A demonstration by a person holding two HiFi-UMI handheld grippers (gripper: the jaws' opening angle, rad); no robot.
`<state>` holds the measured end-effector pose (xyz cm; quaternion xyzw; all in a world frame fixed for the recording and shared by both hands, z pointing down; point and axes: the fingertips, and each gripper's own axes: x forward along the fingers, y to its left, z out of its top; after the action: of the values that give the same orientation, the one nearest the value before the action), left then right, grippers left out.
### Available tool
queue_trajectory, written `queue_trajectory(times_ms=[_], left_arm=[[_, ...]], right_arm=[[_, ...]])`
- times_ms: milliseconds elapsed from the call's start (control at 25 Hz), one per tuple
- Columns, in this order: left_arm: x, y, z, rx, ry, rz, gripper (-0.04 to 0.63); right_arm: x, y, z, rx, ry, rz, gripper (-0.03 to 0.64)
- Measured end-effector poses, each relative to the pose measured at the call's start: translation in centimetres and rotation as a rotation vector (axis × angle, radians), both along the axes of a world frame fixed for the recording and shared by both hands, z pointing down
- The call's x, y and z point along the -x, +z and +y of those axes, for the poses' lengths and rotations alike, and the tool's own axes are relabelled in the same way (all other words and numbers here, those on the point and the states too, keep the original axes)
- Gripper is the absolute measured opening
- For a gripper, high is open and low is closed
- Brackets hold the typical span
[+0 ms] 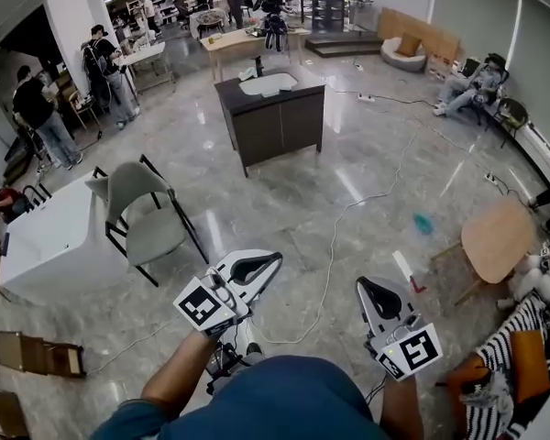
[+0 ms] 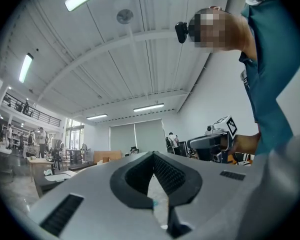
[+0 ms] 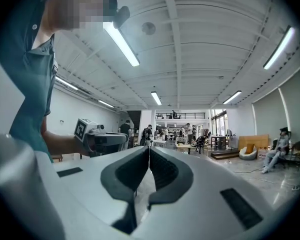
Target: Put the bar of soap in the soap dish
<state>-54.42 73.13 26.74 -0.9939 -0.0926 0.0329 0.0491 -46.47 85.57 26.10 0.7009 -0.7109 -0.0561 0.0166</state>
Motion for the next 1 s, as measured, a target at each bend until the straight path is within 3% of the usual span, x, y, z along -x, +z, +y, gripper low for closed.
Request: queue_trajectory(times_ms=[440, 1000], left_arm=[[-3.7, -0.4, -1.4, -0.038, 0.007, 0.009, 0.002], [-7.8, -1.5, -11.1, -0.016, 0.020, 0.056, 0.002]], right_arm=[[-3.2, -0.2, -3.7, 0.008, -0.018, 0.017, 0.014], [-6.9, -0.8, -14.0, 0.025, -0.007, 0.021, 0.014]])
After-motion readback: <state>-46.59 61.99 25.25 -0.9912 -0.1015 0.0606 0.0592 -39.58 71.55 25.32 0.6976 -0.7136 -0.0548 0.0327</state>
